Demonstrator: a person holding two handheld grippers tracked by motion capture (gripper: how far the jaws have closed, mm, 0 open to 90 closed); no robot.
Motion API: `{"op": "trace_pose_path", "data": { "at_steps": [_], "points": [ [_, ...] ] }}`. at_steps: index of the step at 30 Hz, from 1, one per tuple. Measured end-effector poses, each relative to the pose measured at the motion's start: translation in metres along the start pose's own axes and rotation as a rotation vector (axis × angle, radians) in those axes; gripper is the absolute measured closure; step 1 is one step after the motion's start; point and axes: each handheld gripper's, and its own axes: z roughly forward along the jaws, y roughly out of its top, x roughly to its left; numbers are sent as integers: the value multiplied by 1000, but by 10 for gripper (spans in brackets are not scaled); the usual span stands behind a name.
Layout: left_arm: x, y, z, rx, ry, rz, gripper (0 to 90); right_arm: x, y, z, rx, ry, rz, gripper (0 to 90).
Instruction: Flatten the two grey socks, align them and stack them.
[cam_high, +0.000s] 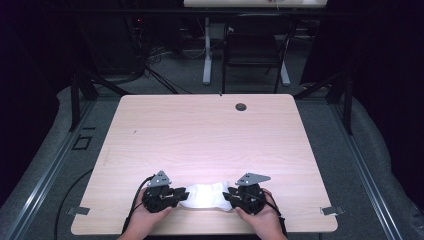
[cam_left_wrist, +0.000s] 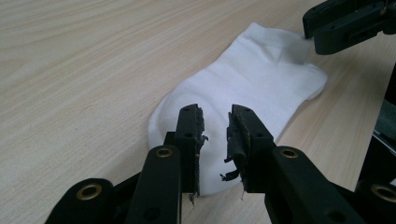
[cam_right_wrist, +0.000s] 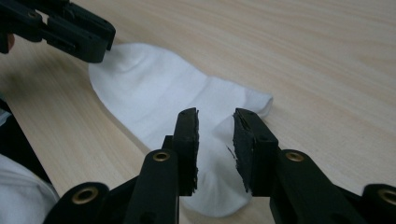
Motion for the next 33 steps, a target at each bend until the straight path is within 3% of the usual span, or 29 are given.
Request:
{"op": "trace_pose_path", "data": {
  "at_steps": [1,3,7,11,25,33],
  "points": [
    [0,0,0,-4,-4,-5,735,1,2,-5,-34,-8,4,705],
    [-1,1,0,-4,-3,0,732,2,2,-5,-41,2,8,708],
    [-2,-2,5,16,-6,8,725,3,-1,4,26,19,-11,713],
    [-2,-5,10,39,-4,17,722,1,-5,13,89,6,-26,711],
    [3,-9,15,68,-4,4,719,0,-11,19,147,-13,-56,703],
    [5,-11,16,65,-5,-1,723,-3,-12,20,142,-8,-22,709]
  ]
}}
